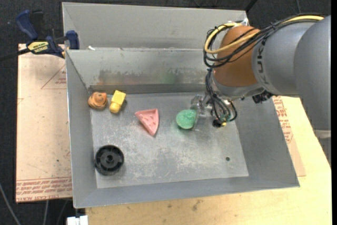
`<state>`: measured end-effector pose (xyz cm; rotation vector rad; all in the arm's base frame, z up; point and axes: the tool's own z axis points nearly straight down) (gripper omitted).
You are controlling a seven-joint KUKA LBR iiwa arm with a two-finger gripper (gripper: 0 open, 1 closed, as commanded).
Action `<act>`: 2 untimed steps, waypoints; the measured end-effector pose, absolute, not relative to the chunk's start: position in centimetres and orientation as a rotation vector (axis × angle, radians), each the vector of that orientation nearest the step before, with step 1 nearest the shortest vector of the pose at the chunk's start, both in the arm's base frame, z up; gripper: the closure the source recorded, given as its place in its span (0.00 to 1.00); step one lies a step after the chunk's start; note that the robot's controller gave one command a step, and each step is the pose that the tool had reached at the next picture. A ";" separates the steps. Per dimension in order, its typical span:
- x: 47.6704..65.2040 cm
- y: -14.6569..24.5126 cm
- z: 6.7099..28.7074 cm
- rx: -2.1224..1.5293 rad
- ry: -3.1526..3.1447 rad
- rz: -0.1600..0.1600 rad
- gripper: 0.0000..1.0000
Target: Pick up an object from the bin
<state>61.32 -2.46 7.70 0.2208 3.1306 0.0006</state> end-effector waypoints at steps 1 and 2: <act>61.8 -4.1 19.1 0.251 3.128 0.000 1.00; 61.8 -4.1 19.1 0.251 3.128 0.000 1.00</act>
Offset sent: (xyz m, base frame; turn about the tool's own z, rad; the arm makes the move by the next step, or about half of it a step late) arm 0.0000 0.0000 0.0000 0.0000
